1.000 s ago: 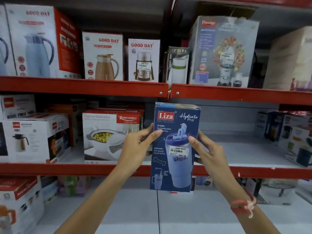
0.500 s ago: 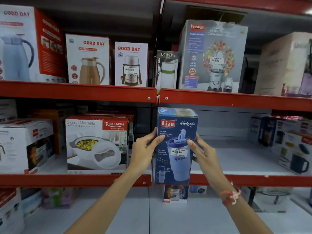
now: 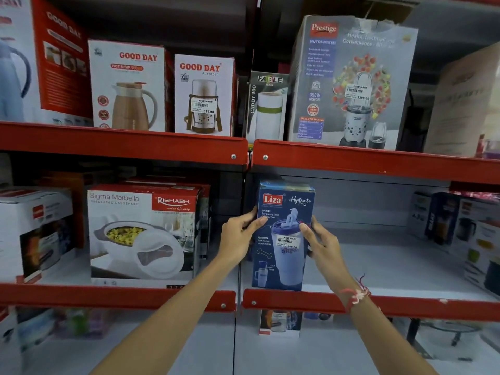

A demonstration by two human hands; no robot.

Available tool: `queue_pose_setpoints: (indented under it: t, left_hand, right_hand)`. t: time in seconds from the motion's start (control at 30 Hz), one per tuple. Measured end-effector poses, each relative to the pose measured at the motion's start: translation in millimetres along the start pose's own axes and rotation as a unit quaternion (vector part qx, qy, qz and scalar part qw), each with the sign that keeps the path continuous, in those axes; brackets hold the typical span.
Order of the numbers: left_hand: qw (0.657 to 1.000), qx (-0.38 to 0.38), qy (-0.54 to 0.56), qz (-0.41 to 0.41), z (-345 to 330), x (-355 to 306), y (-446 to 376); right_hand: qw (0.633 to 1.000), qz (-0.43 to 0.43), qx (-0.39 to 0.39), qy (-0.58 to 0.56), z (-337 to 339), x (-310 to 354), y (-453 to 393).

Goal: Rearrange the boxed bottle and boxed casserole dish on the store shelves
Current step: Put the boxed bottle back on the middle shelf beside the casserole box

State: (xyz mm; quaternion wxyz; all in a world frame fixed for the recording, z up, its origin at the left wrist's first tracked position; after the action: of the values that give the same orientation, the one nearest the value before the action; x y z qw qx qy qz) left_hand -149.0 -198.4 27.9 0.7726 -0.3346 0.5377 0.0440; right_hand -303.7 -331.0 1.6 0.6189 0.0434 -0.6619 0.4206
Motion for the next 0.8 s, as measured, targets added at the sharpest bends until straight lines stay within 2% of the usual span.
queue_pose_setpoints:
  t: [0.2, 0.73, 0.8]
  left_hand:
    - [0.999, 0.005, 0.016, 0.037, -6.3, 25.1, -11.3]
    - [1.0, 0.001, 0.005, 0.02, -1.7, 35.3, -14.6]
    - [1.0, 0.005, -0.008, 0.023, 2.3, 34.9, -10.5]
  right_hand:
    - [0.999, -0.038, -0.015, 0.01, -3.1, -26.4, -9.7]
    - [0.998, -0.045, -0.007, 0.042, -10.4, -23.0, -10.3]
    - [0.997, -0.044, -0.029, 0.06, -16.3, -16.7, -4.1]
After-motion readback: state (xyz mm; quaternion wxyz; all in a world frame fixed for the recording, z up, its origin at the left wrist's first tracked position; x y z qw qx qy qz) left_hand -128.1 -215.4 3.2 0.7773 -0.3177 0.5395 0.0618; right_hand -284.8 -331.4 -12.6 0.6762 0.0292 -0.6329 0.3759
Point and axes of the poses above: each hand's wrist, its own y-axis away from the middle knuckle, its own z-axis out of the back of the hand, x = y × z, the point moved 3 cm from there along -y, towards the middle knuckle, and after that the axes turned 8 degrees about x, right-handed, at the moved point
